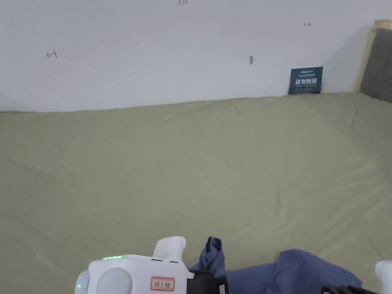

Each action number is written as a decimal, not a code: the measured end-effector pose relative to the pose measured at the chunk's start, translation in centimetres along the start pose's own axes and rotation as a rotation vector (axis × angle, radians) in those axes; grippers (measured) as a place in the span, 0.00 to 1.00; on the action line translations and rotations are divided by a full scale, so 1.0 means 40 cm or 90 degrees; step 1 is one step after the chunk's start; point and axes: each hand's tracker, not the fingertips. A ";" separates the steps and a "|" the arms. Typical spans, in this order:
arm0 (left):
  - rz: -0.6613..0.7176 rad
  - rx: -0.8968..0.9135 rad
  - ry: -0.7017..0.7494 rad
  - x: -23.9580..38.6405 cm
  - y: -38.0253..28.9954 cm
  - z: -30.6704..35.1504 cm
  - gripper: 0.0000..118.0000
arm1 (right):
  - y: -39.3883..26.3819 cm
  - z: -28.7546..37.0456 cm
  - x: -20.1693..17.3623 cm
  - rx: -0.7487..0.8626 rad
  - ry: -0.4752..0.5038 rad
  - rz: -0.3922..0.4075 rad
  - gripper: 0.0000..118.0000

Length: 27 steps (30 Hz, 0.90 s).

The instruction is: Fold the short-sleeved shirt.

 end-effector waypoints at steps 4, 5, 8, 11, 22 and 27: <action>0.070 -0.003 -0.036 -0.021 -0.015 0.005 0.51 | -0.004 0.000 0.021 0.000 -0.004 -0.012 0.01; 0.077 0.012 -0.058 -0.023 -0.017 0.014 0.51 | -0.006 -0.003 0.025 -0.001 -0.004 -0.015 0.01; 0.122 0.069 -0.123 -0.038 -0.019 0.051 0.51 | -0.010 -0.013 0.025 -0.010 -0.008 -0.018 0.01; 0.154 0.099 -0.074 -0.070 -0.023 0.049 0.15 | -0.012 -0.011 0.020 -0.013 0.003 -0.016 0.01; 0.202 0.022 -0.046 -0.042 -0.137 -0.198 0.00 | 0.006 0.046 0.020 0.026 0.008 -0.007 0.01; 0.247 0.053 -0.072 0.016 -0.174 -0.243 0.00 | 0.012 0.056 0.017 0.036 0.006 -0.005 0.01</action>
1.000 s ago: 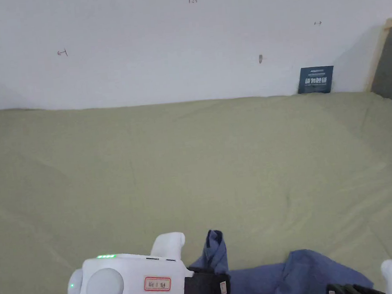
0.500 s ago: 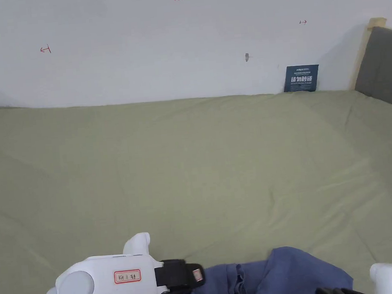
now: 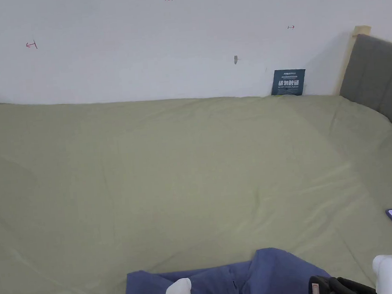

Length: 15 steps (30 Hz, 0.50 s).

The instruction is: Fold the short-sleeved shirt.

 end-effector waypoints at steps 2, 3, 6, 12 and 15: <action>0.015 0.010 -0.017 0.015 -0.014 0.001 0.00 | 0.000 0.001 -0.006 -0.002 0.002 0.004 0.01; 0.028 0.003 -0.041 0.019 -0.019 0.001 0.00 | -0.001 -0.001 -0.009 -0.003 0.004 0.007 0.01; 0.019 -0.025 -0.060 0.039 -0.028 0.010 0.00 | -0.002 -0.009 -0.021 -0.009 0.011 0.010 0.01; -0.020 0.019 -0.082 -0.007 0.058 0.217 0.00 | 0.013 -0.019 -0.043 -0.013 0.025 0.033 0.01; -0.060 0.003 0.023 -0.075 0.108 0.330 0.00 | 0.024 -0.026 -0.049 -0.008 0.032 0.036 0.01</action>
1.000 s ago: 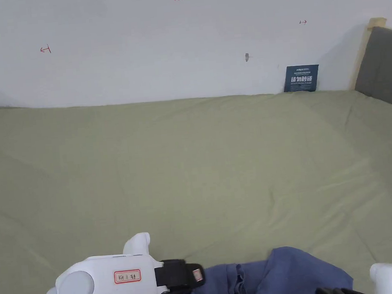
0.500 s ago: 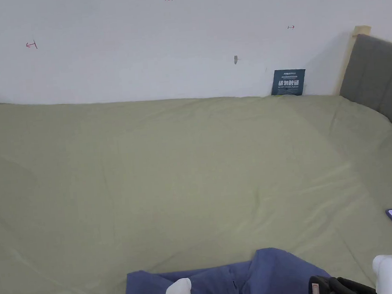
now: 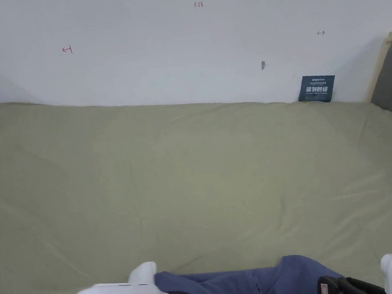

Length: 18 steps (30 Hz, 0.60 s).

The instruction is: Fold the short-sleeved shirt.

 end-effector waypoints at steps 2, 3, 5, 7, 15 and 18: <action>-0.007 0.004 0.066 -0.051 0.017 0.063 0.00 | 0.004 -0.005 -0.003 0.002 0.001 0.003 0.01; 0.010 0.002 0.077 -0.077 0.021 0.090 0.00 | 0.005 -0.005 -0.003 0.003 0.004 0.006 0.01; 0.057 0.020 0.057 -0.120 0.025 0.126 0.00 | 0.007 -0.006 -0.003 0.005 0.009 0.005 0.01; 0.116 0.040 0.044 -0.147 0.025 0.138 0.03 | 0.011 -0.007 -0.001 0.004 0.012 0.001 0.01; 0.240 0.029 -0.033 -0.206 -0.013 0.057 0.82 | 0.026 0.005 0.015 0.017 0.012 -0.002 0.01; 0.264 0.008 -0.127 -0.220 -0.021 0.001 0.82 | 0.026 0.007 0.019 0.023 0.013 -0.009 0.01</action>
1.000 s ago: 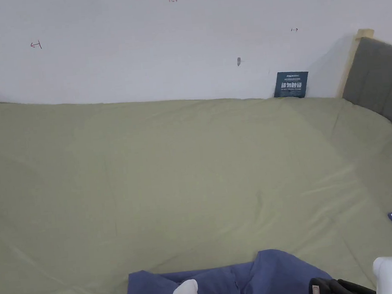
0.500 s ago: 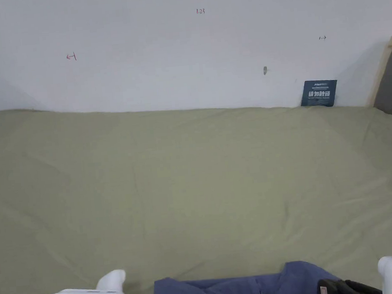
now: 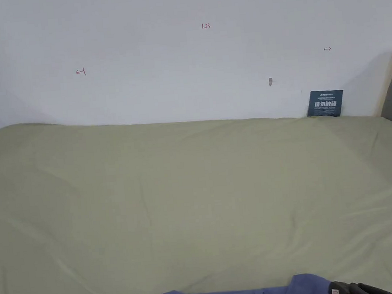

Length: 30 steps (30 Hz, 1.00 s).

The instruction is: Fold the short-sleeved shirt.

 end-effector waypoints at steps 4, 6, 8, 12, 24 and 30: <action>-0.015 0.027 -0.017 0.005 -0.026 -0.052 0.82 | -0.005 -0.001 0.001 -0.005 0.002 -0.004 0.01; -0.011 0.036 -0.015 0.010 -0.029 -0.058 0.68 | -0.010 -0.002 0.002 -0.009 0.001 -0.006 0.01; -0.025 0.060 0.046 0.003 -0.029 -0.046 0.13 | -0.015 -0.003 0.003 -0.014 -0.001 -0.005 0.01; 0.032 0.076 0.030 -0.019 -0.036 -0.029 0.14 | -0.024 -0.004 0.007 -0.019 -0.002 -0.006 0.01; -0.109 0.248 0.123 0.162 0.091 0.212 0.14 | -0.014 -0.001 0.017 -0.033 -0.034 0.006 0.01; -0.265 0.303 0.355 0.279 0.095 0.403 0.14 | -0.001 -0.036 -0.004 -0.038 -0.026 0.016 0.01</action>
